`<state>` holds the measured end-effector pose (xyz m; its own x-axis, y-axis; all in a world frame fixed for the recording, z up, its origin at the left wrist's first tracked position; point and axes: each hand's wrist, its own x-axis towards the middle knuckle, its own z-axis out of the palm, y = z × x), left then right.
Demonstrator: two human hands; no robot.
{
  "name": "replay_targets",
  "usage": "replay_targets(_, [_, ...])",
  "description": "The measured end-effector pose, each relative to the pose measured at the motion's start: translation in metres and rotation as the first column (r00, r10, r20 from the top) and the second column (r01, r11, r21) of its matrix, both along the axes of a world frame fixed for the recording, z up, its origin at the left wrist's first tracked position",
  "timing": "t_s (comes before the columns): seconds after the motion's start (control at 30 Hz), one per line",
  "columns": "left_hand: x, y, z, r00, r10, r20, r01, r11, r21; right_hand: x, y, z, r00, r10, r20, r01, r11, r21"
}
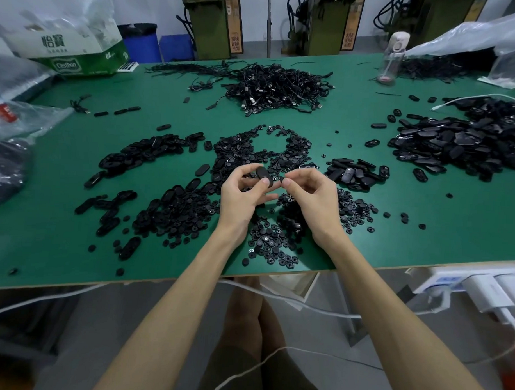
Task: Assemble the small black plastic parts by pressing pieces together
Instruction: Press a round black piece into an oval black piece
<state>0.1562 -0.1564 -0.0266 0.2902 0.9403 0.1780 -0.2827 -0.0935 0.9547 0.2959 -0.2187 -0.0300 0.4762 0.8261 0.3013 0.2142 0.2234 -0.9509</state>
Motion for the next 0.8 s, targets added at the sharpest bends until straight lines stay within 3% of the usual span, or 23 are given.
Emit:
replay_targets(0.37, [0.0006, -0.0001, -0.0030, 0.998, 0.022, -0.057, -0.023, 0.999, -0.024, -0.0011, -0.0003, 0.0015, 1.000, -0.021, 0.000, 0.021, 1.000, -0.016])
replay_targets(0.8, [0.0003, -0.0010, -0.0001, 0.995, -0.028, -0.094, 0.027, 1.000, -0.009, -0.0048, -0.0025, 0.0068, 0.982, -0.068, 0.175, 0.083, 0.993, -0.080])
